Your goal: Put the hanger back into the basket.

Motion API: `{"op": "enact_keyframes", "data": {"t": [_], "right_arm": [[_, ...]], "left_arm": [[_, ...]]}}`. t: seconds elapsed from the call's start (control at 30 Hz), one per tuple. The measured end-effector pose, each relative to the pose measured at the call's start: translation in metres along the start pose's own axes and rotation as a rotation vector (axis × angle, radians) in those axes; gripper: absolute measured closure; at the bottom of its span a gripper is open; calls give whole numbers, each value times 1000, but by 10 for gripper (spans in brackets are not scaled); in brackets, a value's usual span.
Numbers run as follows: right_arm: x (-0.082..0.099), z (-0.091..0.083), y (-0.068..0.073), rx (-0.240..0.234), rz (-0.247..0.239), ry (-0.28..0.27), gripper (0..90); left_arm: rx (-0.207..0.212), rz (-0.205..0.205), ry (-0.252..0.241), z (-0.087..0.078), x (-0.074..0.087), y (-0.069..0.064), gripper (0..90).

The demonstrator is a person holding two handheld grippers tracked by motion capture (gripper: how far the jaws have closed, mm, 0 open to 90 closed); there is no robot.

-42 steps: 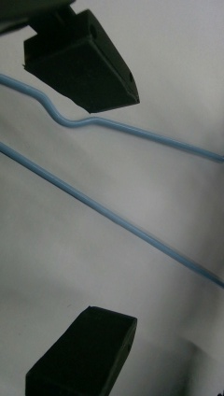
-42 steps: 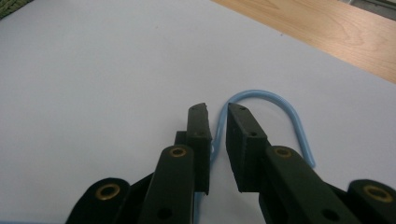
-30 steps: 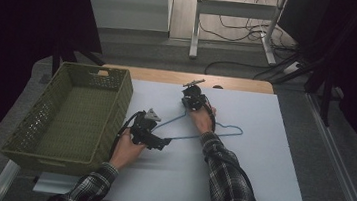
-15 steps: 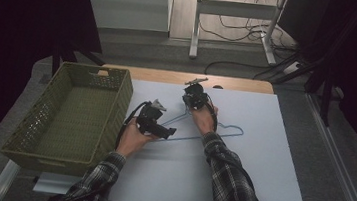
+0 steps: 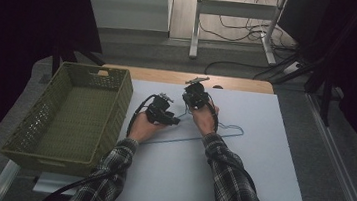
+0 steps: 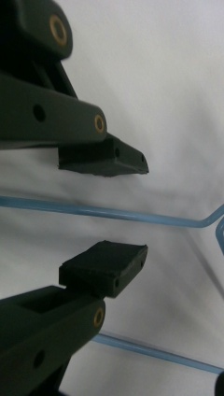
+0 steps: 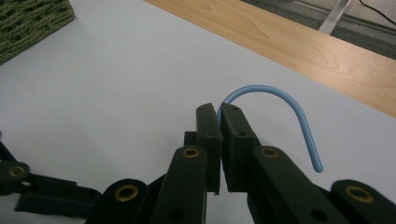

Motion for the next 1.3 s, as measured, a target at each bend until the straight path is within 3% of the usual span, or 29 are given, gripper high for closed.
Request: {"op": "enact_keyframes", "data": {"t": [0.17,0.27,0.4,0.47,0.6,0.73,0.8,0.83,0.9,1.07,1.17,1.3], "right_arm": [[0,-3,1,0,0,-5,868],[0,-3,1,0,1,-9,868],[-1,-5,1,-2,-2,-11,896],[-1,-6,1,-4,-2,-15,896],[-3,-10,1,-9,-12,-16,895],[-6,-21,-3,-41,-5,7,789],[-9,-38,-9,-66,-34,27,705],[-9,-38,-9,-66,-34,27,705],[-8,-53,-13,-122,-47,68,645],[5,-77,-17,-190,-150,146,588],[12,-83,-16,-228,-179,172,580],[22,-78,-12,-250,-238,201,591]], "left_arm": [[1,31,17,3,-1,2,702],[21,48,21,3,0,2,734],[47,65,21,3,-1,0,840],[32,87,34,3,0,0,848],[52,91,19,2,2,1,858],[53,87,13,-1,0,0,860],[53,77,2,-2,-2,-2,860],[53,82,4,-3,-4,-3,860],[49,92,8,-5,-5,-5,860],[51,102,-3,-10,-8,-13,860],[54,105,-10,-12,-8,-17,860],[64,103,-15,-15,-7,-22,859]]}}
Point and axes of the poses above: each handheld gripper's, and its own axes: z roughly forward along the jaws, x roughly out of its underside, y roughly to its left, the point moved 5 cm from there along z, roughly forward along the jaws, and after that the axes turned 14 degrees about -y, right-handed, at the moved point
